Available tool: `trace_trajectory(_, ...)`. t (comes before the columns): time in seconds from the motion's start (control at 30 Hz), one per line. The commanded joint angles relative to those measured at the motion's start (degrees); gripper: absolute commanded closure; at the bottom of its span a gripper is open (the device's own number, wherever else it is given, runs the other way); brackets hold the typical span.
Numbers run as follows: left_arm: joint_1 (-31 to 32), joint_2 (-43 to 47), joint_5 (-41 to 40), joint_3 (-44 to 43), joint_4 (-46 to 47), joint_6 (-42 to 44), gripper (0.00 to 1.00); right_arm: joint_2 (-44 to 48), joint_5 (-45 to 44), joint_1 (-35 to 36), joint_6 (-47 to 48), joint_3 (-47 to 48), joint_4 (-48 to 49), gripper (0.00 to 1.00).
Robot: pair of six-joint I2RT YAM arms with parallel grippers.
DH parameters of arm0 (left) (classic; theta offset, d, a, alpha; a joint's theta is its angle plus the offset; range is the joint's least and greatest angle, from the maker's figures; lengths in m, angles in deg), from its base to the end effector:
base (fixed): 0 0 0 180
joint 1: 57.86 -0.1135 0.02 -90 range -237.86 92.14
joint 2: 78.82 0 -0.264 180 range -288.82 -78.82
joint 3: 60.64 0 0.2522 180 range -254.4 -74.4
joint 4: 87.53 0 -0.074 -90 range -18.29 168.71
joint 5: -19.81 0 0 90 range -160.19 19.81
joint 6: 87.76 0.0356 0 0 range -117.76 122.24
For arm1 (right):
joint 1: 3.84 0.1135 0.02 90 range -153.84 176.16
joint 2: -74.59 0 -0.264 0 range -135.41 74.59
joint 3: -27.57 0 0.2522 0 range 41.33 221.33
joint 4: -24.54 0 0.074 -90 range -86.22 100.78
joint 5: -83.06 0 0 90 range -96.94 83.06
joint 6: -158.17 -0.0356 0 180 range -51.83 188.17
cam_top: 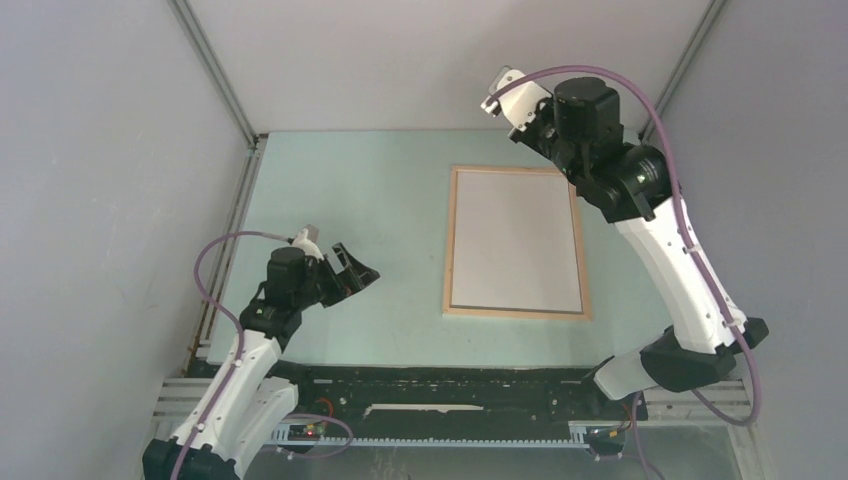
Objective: Put the photo into the frame
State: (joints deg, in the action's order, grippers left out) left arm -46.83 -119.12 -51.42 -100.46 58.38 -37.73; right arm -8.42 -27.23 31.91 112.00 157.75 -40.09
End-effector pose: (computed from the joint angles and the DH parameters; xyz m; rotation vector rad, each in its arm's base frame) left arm 0.1544 -0.0418 0.2210 -0.3747 2.2376 -0.8484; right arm 0.2197 0.1429 0.5283 -1.0039 1.5873 -0.4286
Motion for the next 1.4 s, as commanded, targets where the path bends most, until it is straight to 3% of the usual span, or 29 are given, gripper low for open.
trace_trajectory(0.0, 0.36, -0.17, 1.06, -3.81, 0.49, 1.83, 0.0, 0.25, -4.27, 0.5, 9.27, 0.2, 6.44, 1.0)
trace_trajectory(0.4, 0.35, -0.32, 1.16, -3.47, 0.56, 1.65, 0.0, 1.72, -2.31, 2.35, 9.35, -10.77, 8.6, 1.0)
trace_trajectory(0.67, 0.32, -0.36, 1.1, -3.44, 0.78, 1.47, 0.0, -0.2, -2.28, 4.77, 11.76, -12.38, 9.47, 1.0)
trace_trajectory(0.93, 0.35, -0.08, 1.22, -3.31, 0.39, 1.54, 0.0, -3.23, -5.11, 10.08, 14.79, -16.13, 12.13, 1.0)
trace_trajectory(1.37, 0.22, 0.65, 0.99, -3.64, -0.93, 2.57, 0.0, -2.98, -8.01, 12.76, 12.59, -25.97, 11.71, 1.0)
